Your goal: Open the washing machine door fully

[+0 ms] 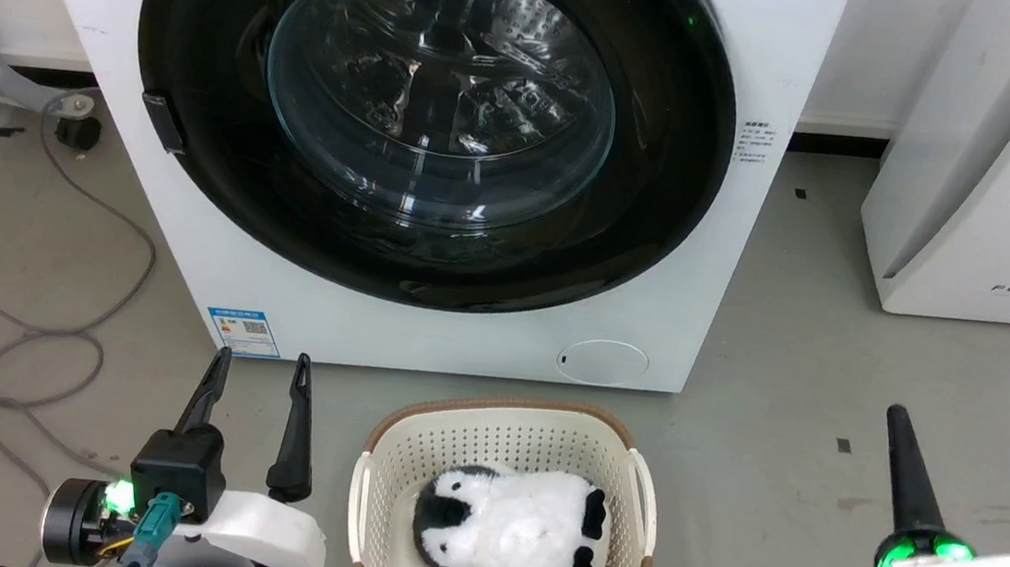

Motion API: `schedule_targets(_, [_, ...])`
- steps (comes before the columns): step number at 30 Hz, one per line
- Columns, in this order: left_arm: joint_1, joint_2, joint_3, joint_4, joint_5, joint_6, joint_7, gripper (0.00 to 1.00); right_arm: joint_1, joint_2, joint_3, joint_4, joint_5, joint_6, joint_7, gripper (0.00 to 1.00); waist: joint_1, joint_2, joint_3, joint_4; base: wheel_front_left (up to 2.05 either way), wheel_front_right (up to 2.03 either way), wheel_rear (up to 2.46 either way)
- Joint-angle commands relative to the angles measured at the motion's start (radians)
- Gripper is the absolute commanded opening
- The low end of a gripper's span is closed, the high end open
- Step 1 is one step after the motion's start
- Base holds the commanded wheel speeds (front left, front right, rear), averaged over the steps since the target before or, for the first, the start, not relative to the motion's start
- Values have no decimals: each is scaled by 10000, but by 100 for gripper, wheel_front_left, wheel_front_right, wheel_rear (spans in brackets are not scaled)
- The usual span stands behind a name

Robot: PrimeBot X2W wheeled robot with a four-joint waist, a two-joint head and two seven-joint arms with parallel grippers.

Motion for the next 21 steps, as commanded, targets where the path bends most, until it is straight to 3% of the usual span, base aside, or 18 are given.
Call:
schedule_targets(1, [-199, 1, -19, -3, -51, 56, -102, 100, -308, 2, -103, 113, 509, 6, 121, 0, 0, 0, 62, 27, 0, 0, 0])
schedule_targets(21, [-969, 1, -142, -170, -141, 287, -520, 100, -3852, -829, -1096, 2935, 3088, 7, 1385, 0, 0, 0, 1386, 477, 0, 0, 0])
